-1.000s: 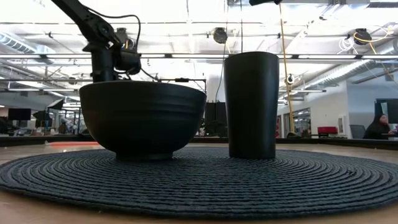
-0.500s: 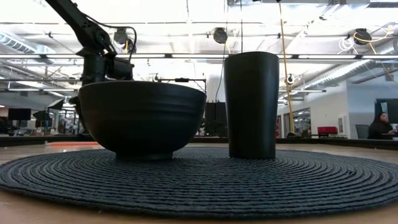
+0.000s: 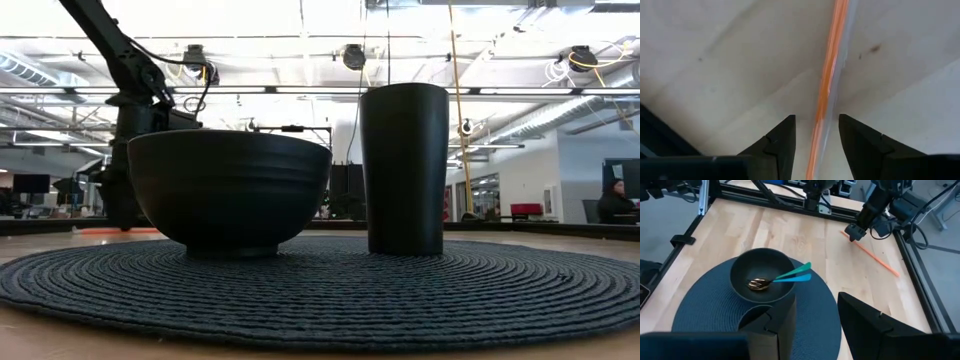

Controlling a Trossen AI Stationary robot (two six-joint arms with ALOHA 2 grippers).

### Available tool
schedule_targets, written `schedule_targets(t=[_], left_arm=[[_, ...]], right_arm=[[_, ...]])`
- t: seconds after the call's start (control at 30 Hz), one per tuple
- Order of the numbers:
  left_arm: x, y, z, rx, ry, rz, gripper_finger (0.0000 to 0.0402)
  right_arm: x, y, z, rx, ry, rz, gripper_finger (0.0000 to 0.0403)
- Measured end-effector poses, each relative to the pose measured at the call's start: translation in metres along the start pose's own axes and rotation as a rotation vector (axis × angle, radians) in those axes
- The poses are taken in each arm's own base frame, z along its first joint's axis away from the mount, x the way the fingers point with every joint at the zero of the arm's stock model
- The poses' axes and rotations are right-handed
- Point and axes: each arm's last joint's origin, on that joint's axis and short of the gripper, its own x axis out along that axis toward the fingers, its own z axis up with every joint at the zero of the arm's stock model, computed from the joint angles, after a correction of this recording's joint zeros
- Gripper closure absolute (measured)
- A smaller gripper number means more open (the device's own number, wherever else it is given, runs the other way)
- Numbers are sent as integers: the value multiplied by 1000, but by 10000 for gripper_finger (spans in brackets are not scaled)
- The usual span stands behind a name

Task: Pick & Place Utensil
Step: Put the orange straw into the black cup

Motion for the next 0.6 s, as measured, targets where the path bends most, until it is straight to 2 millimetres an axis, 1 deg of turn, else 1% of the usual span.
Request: schedule_targets(t=[0.33, 0.6], left_arm=[[3, -3, -1, 38, -18, 17, 252], [8, -8, -2, 64, -38, 10, 295]], right_arm=[[0, 1, 1, -3, -14, 3, 264], [9, 4, -8, -16, -3, 3, 264]])
